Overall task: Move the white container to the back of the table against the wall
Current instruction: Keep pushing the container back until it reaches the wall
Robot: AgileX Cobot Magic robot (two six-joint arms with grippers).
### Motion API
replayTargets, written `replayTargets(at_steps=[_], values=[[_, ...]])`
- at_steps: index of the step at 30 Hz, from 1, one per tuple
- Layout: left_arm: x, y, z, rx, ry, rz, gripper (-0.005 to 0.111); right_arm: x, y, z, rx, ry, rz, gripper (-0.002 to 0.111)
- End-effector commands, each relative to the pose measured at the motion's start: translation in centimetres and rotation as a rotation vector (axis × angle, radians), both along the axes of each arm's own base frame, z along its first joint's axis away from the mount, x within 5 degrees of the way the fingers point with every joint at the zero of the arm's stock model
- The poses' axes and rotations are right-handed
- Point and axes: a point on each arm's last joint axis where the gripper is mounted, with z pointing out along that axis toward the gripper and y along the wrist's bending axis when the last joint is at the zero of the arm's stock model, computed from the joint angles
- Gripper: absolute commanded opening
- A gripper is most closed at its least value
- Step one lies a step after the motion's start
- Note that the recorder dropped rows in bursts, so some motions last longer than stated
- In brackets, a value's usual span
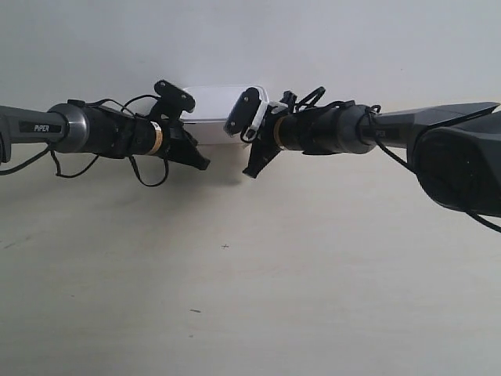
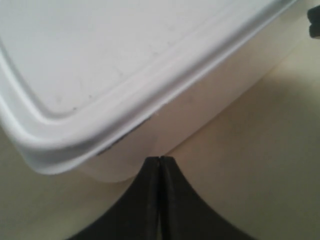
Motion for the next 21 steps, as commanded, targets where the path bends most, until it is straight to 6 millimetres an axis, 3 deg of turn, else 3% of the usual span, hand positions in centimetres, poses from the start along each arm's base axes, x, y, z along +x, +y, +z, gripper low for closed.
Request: replayTargets(at_steps=[1, 12, 21], values=[[0.6, 1.0, 0.4, 0.022, -0.027, 0.064, 0.0, 0.8, -1.4, 0.6, 0.004, -0.013, -0.058, 0.0], [0.6, 1.1, 0.5, 0.002, -0.023, 0.083, 0.0, 0.8, -1.4, 0.6, 0.029, -0.003, -0.072, 0.0], [-0.4, 1.2, 2.1, -0.012, -0.016, 0.095, 0.0, 0.5, -1.3, 1.4, 0.081, 0.014, -0.073, 0.0]])
